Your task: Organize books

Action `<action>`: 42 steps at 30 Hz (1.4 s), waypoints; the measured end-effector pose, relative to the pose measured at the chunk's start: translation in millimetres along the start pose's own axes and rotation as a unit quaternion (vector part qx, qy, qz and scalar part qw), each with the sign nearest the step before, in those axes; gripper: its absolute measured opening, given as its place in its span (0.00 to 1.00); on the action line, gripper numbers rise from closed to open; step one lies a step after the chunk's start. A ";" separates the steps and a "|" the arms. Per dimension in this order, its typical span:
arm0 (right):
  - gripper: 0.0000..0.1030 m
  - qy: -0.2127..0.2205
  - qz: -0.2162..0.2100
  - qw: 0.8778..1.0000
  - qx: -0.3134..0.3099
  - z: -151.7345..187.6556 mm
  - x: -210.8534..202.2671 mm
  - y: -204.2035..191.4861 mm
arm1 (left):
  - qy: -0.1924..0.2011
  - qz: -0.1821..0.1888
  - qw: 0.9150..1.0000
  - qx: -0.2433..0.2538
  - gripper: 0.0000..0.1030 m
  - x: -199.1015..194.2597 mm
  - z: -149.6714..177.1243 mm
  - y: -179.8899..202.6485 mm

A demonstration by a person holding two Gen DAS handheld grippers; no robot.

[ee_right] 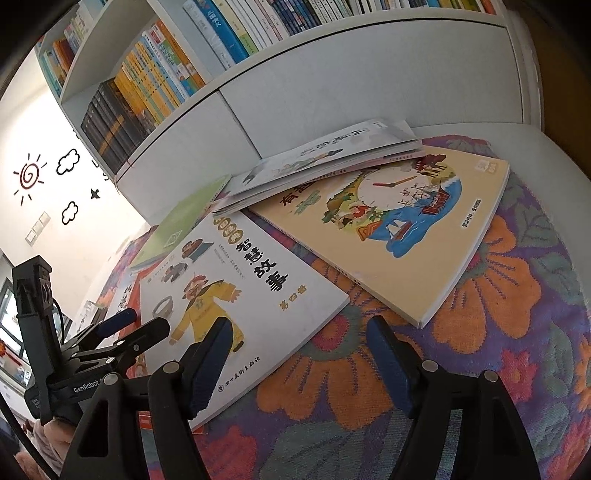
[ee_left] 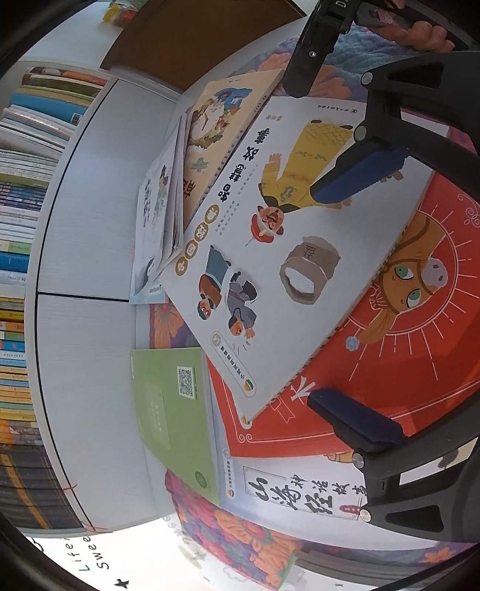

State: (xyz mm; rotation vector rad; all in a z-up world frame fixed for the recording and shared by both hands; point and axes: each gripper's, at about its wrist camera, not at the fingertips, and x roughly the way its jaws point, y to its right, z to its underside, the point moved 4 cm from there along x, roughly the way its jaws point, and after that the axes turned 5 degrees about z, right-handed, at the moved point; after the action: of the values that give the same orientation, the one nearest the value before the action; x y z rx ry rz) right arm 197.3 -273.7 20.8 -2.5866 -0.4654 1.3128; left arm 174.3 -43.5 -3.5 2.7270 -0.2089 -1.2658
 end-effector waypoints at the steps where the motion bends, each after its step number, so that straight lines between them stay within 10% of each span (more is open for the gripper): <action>1: 0.71 0.000 0.000 1.000 0.000 -0.1 0.1 0.0 | -0.001 -0.003 1.000 0.001 0.98 0.3 0.1 0.8; 22: 0.71 0.000 -0.010 1.000 0.006 -0.3 -1.5 1.9 | -0.006 -0.014 1.000 0.011 0.98 2.6 1.1 3.4; 42: 0.63 -0.041 -0.112 0.986 0.116 -22.4 17.0 20.5 | -0.013 -0.007 1.000 0.024 0.98 3.6 2.1 8.5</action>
State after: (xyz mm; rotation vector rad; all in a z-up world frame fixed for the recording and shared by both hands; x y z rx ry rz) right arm 228.7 -287.4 14.7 -2.2281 -0.5624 1.3130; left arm 174.4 -52.6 -6.1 2.7581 -0.2260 -1.3172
